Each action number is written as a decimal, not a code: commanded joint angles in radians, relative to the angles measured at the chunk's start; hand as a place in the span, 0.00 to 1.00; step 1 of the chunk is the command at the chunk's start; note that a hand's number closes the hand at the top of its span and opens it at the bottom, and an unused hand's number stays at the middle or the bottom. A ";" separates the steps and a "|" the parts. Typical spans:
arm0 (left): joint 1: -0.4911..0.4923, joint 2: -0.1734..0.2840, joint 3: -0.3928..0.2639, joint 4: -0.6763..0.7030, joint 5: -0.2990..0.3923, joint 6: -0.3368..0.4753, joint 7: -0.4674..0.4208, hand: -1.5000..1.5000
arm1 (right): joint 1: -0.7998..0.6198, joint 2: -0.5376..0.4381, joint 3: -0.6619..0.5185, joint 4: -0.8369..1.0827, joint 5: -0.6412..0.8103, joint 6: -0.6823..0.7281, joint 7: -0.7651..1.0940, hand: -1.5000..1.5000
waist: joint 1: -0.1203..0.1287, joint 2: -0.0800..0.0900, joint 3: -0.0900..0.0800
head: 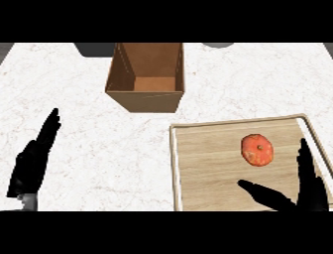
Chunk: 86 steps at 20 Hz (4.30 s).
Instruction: Pick the squash from the tray and place it in the cardboard box
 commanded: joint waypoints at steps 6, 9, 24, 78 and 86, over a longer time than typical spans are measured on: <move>-0.001 -0.056 0.023 0.005 -0.054 -0.014 -0.006 0.50 | -0.063 0.072 -0.019 0.099 0.014 0.043 -0.035 1.00 | 0.000 0.000 0.000; 0.032 -0.043 0.033 -0.038 -0.031 -0.046 0.007 0.50 | -0.077 0.043 -0.065 0.109 0.039 0.025 -0.044 1.00 | 0.002 0.000 0.000; -0.086 -0.047 -0.025 -0.015 -0.054 -0.091 -0.007 0.50 | -0.412 -0.377 0.123 0.286 0.425 0.333 -0.300 1.00 | 0.214 0.056 -0.012; -0.077 -0.057 0.037 -0.018 -0.053 -0.081 0.044 0.50 | -1.681 0.188 0.036 1.622 0.153 0.786 -0.920 0.00 | 0.072 0.020 -0.001; -0.098 -0.084 0.000 0.034 -0.089 -0.071 -0.008 0.50 | -1.657 0.190 -0.046 1.590 0.005 0.785 -0.927 0.00 | 0.102 0.027 -0.001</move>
